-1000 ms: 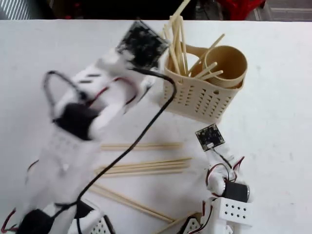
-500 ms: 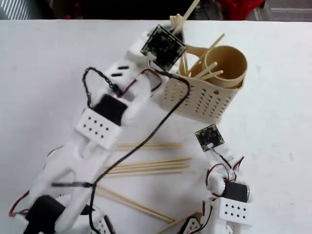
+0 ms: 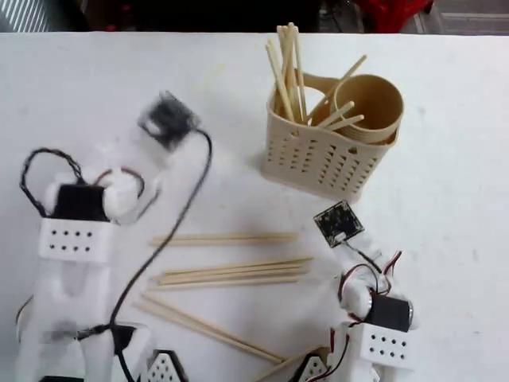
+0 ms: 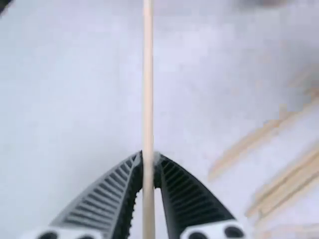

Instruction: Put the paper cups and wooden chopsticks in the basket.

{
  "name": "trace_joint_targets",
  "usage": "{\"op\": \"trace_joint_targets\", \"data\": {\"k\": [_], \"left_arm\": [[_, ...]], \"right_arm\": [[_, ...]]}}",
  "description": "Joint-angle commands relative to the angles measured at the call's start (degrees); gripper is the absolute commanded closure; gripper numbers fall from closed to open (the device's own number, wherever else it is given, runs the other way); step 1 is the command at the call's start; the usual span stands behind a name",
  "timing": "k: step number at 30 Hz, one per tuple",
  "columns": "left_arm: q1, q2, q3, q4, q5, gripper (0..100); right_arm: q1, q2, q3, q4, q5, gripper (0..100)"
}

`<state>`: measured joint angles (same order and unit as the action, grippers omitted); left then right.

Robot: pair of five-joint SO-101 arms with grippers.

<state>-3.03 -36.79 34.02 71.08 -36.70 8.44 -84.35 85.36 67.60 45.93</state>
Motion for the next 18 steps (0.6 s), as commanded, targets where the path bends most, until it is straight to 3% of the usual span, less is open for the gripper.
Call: {"op": "trace_joint_targets", "data": {"k": [1, 4, 10, 18], "left_arm": [[1.19, -1.63, 10.81, 0.35, -19.16, 98], [4.70, -1.63, 15.03, 0.18, -24.09, 98], [13.23, -1.54, 16.44, -2.90, -20.48, 98], [16.48, 5.93, 17.32, -8.26, -16.09, 94]], "right_arm": [[-2.95, -0.04, -3.87, 3.12, 7.38, 97.8], [-5.85, 0.04, -6.86, 5.85, 10.20, 97.8], [-13.93, 4.44, -17.58, 11.03, 10.02, 98.0], [-26.59, 39.69, -37.54, 9.89, 6.42, 97.8]]}}
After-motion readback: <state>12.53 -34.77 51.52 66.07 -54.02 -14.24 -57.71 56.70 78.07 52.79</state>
